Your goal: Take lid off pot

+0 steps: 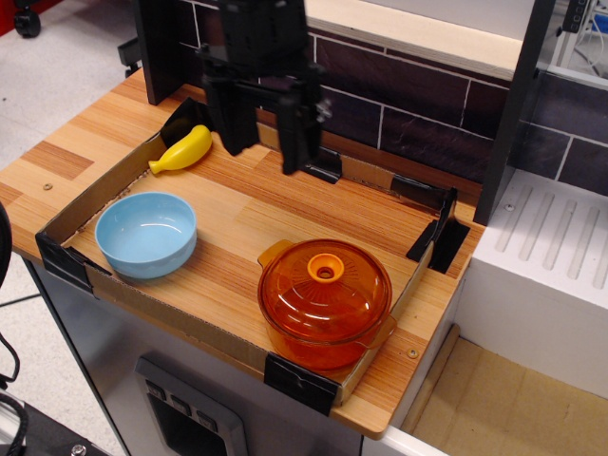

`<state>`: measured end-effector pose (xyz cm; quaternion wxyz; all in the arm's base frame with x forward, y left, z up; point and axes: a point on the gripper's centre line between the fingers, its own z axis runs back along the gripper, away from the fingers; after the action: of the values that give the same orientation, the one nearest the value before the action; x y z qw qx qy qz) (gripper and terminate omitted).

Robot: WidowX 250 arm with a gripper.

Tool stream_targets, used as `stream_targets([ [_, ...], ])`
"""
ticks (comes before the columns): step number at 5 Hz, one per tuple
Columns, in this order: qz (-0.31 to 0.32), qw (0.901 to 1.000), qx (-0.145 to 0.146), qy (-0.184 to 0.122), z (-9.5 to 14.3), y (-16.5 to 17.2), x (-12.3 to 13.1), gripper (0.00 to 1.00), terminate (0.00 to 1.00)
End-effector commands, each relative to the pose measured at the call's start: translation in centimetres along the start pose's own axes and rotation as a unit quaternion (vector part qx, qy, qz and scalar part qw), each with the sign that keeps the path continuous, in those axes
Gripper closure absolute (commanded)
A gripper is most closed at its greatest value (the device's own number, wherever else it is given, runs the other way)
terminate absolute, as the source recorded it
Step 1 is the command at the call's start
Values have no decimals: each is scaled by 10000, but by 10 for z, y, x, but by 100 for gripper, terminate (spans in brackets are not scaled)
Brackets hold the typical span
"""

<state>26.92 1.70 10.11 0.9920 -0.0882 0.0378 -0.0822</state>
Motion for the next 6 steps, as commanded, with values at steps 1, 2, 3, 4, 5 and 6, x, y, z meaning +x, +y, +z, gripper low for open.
stream_targets([
  [1, -78, 9987, 98, -484, 6, -26, -3, 0, 0],
  [2, -102, 9979, 248, -597, 0, -37, -6, 0, 0],
  [3, -123, 9977, 309, -593, -10, -44, -7, 0, 0],
  [4, -130, 9973, 386, -617, -18, -46, -6, 0, 0],
  [5, -144, 9974, 381, -600, -21, -47, -6, 0, 0],
  [6, -199, 9970, 440, -602, -29, -46, -5, 0, 0],
])
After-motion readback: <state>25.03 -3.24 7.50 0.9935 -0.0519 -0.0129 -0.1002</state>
